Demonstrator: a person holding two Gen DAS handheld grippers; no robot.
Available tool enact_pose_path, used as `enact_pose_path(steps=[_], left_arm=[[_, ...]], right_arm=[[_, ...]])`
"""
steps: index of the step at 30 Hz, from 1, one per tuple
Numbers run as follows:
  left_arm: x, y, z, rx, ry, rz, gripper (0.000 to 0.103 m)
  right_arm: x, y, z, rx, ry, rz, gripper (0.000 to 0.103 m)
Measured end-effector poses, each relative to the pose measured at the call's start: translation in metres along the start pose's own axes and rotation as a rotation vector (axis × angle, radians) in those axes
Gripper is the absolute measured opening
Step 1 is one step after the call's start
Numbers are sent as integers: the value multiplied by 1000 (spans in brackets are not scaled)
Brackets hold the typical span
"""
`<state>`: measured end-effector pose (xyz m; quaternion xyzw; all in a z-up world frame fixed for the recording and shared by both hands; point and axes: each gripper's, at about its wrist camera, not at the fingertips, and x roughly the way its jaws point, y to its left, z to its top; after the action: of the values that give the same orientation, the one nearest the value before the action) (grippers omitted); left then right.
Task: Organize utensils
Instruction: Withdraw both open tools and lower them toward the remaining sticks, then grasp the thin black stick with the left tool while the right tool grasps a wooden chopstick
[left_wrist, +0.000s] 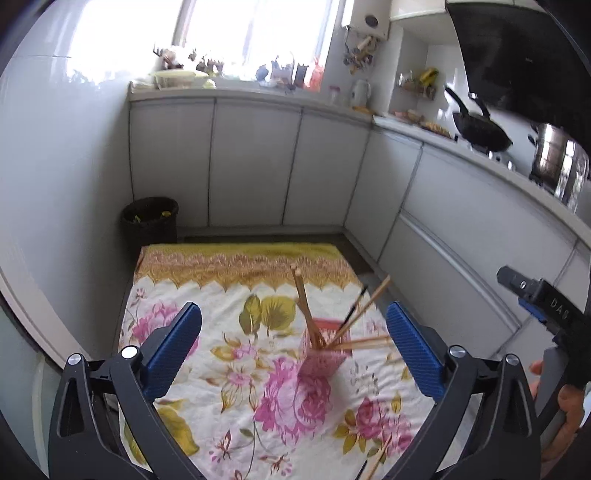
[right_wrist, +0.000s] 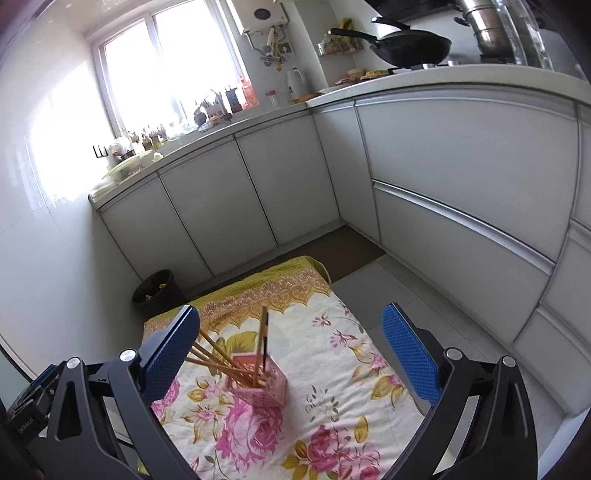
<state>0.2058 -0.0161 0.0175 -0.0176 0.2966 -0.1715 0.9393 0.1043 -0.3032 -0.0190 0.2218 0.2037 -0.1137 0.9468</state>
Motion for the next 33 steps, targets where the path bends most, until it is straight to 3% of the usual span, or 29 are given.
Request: enact_pose_path(steps=[3,11,13,15,16,18,23,33], left_arm=[[23,-12,-33,87,126,-9,96],[116,-62,-135,300,552,-46,94],[130,-76,-160,374,635,-47,73],[144,-86,-182,401,721,-55,60],[150,-88,-189,400,749,-59,59],[160,-91,-203,407,787,-51,58],[173,-99,-219,402,855,-67,38],[177,-109,-218,386,851,-104,36]], right_arm=[[-3,-33,-29,35,68,-27,96],[9,-100,-125,94,298,-132,96],[15,-111,-143,88,366,-155,96],[23,-119,-153,98,428,-160,96],[25,-122,-157,98,449,-163,96],[27,-127,-160,97,463,-165,96],[30,-135,-167,108,507,-158,96],[31,-136,-167,122,525,-142,96]])
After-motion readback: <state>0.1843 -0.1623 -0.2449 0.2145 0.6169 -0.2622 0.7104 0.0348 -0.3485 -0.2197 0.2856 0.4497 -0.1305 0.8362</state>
